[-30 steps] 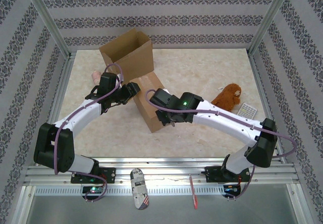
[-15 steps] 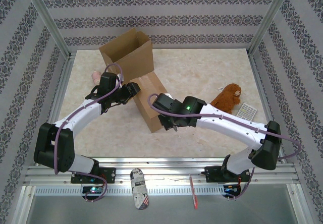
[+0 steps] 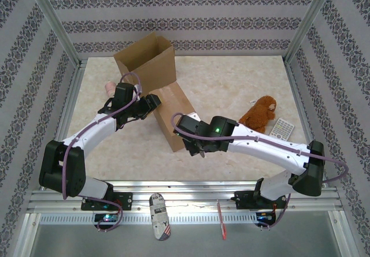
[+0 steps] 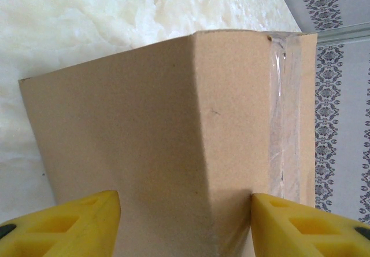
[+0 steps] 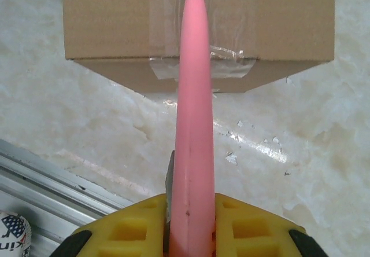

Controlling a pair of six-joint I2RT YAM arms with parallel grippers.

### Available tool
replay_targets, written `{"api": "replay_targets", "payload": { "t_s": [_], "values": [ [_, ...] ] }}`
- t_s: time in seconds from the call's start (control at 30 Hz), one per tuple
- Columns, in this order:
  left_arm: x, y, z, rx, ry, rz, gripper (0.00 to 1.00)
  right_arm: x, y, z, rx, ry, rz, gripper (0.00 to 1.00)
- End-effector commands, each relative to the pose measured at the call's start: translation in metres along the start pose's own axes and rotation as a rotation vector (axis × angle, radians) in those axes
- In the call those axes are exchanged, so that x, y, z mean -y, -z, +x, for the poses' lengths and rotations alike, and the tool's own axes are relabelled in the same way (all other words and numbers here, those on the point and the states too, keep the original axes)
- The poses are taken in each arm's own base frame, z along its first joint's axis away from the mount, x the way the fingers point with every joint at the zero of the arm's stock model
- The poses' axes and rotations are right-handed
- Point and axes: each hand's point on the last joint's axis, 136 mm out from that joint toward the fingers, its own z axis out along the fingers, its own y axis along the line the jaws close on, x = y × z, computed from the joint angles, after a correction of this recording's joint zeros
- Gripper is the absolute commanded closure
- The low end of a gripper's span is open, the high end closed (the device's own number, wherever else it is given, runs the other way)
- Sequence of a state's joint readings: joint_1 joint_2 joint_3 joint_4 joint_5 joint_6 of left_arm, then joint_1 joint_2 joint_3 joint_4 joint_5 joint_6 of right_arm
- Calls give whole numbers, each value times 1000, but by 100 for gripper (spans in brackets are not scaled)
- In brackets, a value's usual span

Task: Unpack the express box

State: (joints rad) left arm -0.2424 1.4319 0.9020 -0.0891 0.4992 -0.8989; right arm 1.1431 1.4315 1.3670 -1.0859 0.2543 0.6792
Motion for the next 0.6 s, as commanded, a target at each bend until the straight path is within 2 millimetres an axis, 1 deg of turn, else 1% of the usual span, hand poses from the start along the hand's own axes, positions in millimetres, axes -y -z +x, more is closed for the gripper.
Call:
{"api": "replay_targets", "payload": {
  "t_s": [0.0, 0.13, 0.33, 0.57],
  "values": [
    [-73, -10, 19, -39, 102, -258, 41, 10, 1, 56, -211, 18, 35, 100],
    [-73, -10, 19, -40, 102, -258, 41, 7, 5, 63, -213, -5, 33, 100],
    [-73, -10, 20, -41, 102, -258, 41, 9, 13, 71, -203, -41, 32, 100],
    [-74, -10, 20, -39, 103, -258, 41, 9, 15, 79, -196, -64, 22, 100]
  ]
}}
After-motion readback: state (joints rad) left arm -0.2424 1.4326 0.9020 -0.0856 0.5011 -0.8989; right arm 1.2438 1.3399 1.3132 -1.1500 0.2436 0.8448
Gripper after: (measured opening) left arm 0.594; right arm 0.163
